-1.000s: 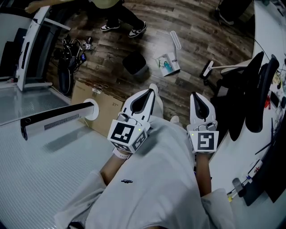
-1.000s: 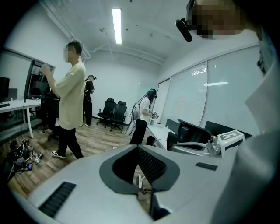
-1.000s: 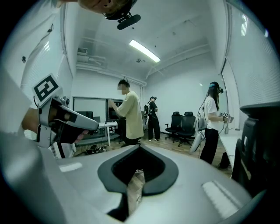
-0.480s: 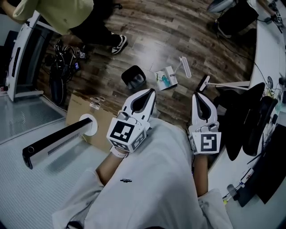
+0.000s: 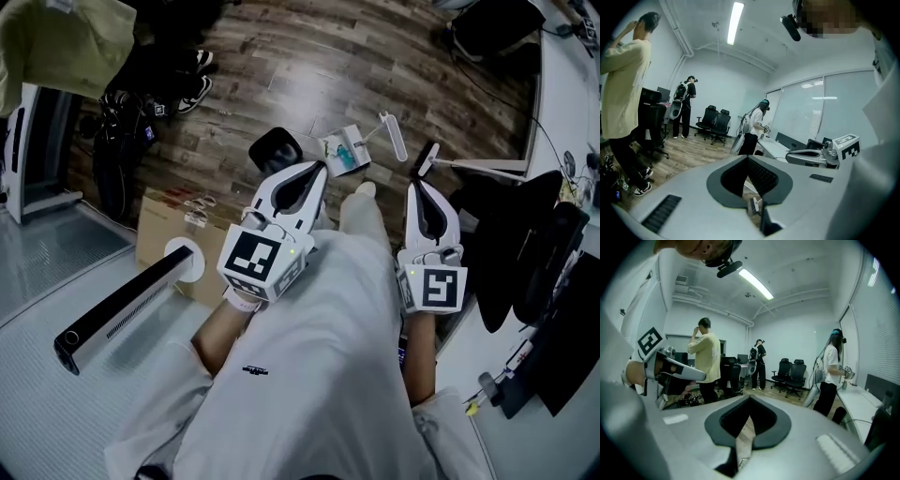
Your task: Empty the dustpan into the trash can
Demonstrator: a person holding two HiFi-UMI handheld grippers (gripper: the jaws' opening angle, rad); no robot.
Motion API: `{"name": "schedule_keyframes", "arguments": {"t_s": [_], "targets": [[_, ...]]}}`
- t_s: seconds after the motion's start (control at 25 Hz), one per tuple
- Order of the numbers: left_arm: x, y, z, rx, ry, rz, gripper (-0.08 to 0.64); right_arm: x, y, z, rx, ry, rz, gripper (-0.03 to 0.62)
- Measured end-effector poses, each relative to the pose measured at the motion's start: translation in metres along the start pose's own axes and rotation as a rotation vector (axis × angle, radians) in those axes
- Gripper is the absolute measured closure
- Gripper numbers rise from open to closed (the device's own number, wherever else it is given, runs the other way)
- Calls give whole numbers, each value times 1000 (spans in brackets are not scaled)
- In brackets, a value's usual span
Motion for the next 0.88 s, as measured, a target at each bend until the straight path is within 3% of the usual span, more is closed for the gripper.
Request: {"name": "schedule_keyframes", "arguments": {"t_s": [0.12,0.36,0.88], "targets": [[1,-2,6,5,-6,-2,553,-4,9,8,-35,-3,52,581],[-10,-7,27,1,-53,-11,552,-20,17,27,-48,-43,28,580],[-31,-23,80,1,-106,8,553,-57,34,72,-8,-124,7,580]]}}
Point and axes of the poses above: the fingertips, and each gripper's own axes: z forward along the fingers, y to its right, x out of its top, the point moved 2 cm from there along -z, backward along the fingers, and after that the axes turned 4 degrees about -x, right-handed, at the moved point
